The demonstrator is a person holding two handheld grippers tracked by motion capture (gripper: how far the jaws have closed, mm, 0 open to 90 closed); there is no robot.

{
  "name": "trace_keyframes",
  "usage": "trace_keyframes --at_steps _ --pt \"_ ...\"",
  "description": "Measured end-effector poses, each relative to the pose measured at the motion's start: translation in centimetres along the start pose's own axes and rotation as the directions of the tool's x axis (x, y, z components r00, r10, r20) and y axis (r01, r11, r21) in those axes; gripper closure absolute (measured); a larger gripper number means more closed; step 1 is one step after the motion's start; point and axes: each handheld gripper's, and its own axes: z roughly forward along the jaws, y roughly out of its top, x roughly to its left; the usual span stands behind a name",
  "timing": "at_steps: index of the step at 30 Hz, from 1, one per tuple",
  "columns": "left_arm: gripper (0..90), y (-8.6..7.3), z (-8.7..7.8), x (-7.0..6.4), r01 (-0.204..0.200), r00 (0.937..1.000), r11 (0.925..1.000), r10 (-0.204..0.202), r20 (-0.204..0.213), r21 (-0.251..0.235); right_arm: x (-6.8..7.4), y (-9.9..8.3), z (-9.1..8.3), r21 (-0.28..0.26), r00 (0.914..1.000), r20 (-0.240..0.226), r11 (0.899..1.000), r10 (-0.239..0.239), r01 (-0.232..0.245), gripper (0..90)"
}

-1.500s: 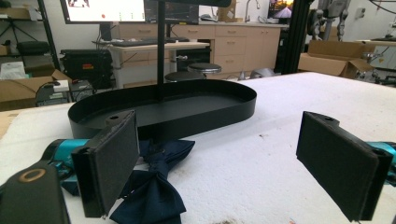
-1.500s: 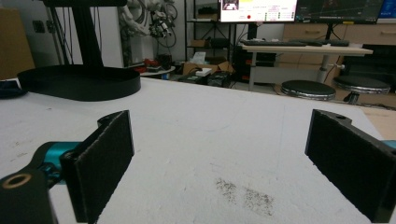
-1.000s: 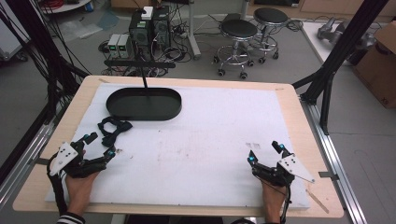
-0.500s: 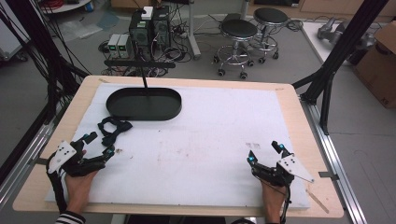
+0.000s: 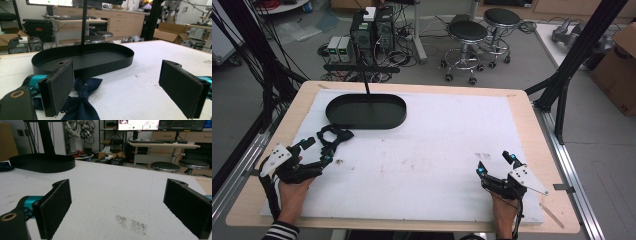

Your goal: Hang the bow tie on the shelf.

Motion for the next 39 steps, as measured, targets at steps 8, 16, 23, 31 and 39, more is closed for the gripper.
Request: trace_keyframes --at_steps 8,16,23,31,39 --pt "13.0 1.7 0.1 0.8 0.013 0.9999 0.9985 -0.013 -0.002 0.052 0.0 0.0 0.0 0.005 1.0 -0.002 1.0 -0.001 0.001 6.9" --pt "13.0 3.6 0.9 1.5 0.022 0.9997 0.989 -0.021 -0.01 0.146 0.0 0.0 0.1 0.001 1.0 -0.001 1.0 -0.002 0.002 6.9" --pt "13.1 4.9 2.2 1.8 0.0 0.9998 0.9715 -0.005 0.02 0.237 0.0 0.0 0.1 0.002 1.0 0.0 1.0 -0.004 0.004 6.9" --pt "13.2 5.6 4.0 2.2 -0.023 0.9984 0.9251 0.002 0.057 0.379 0.0 0.0 0.1 0.005 1.0 0.0 1.0 -0.001 0.001 6.9" --pt "18.5 5.9 6.2 3.1 -0.015 0.9999 0.8593 0.012 0.008 0.511 0.0 0.0 0.1 0.01 1.0 0.003 1.0 -0.001 0.001 6.9"
